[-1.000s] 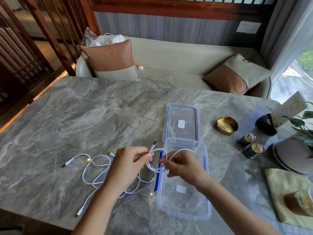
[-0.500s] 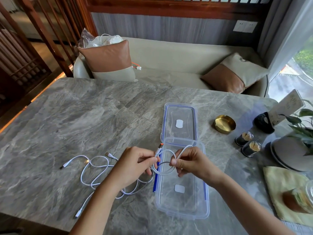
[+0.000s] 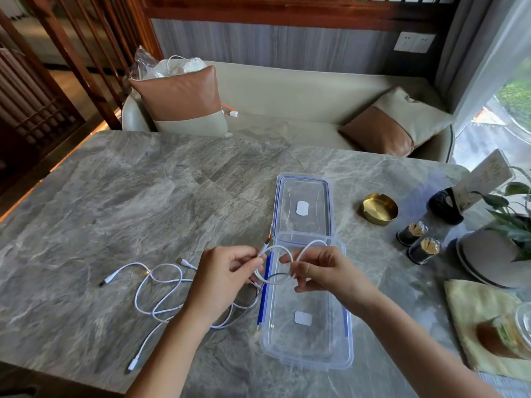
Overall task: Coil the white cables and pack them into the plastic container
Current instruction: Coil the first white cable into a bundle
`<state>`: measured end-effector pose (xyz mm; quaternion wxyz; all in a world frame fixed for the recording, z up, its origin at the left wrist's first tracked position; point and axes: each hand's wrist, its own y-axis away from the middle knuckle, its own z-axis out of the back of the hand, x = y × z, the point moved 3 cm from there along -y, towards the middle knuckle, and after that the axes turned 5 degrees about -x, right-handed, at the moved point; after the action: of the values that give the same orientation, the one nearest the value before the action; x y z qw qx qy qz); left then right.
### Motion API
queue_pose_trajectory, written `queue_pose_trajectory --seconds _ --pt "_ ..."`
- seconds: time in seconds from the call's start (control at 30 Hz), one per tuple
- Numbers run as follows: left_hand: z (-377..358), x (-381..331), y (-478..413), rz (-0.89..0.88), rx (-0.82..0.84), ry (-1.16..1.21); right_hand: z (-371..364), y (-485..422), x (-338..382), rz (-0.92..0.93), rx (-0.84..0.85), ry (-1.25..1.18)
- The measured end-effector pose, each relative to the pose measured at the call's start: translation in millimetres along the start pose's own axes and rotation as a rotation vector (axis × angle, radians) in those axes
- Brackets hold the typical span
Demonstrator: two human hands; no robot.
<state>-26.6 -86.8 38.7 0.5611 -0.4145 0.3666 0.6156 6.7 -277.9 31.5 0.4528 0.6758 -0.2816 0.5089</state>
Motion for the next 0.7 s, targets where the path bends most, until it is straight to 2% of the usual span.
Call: queue_pose_trajectory --seconds 0.13,0.27,0.57,0.7 --pt "-5.8 -3.4 2.6 -0.059 -0.008 -0.127 5.3 0.9 -2.9 -0.099 0.079 0.024" --pt "-7.0 -2.0 1.0 -0.042 0.157 -0.160 10.8 3.5 -0.4 -0.065 0.086 0.162" --pt "-7.1 -7.2 2.7 0.186 0.366 0.247 7.4 6.2 2.9 0.013 0.067 0.160" --pt "1.4 -9.5 3.8 0.234 0.508 0.258 7.7 8.0 8.9 -0.010 0.101 0.200"
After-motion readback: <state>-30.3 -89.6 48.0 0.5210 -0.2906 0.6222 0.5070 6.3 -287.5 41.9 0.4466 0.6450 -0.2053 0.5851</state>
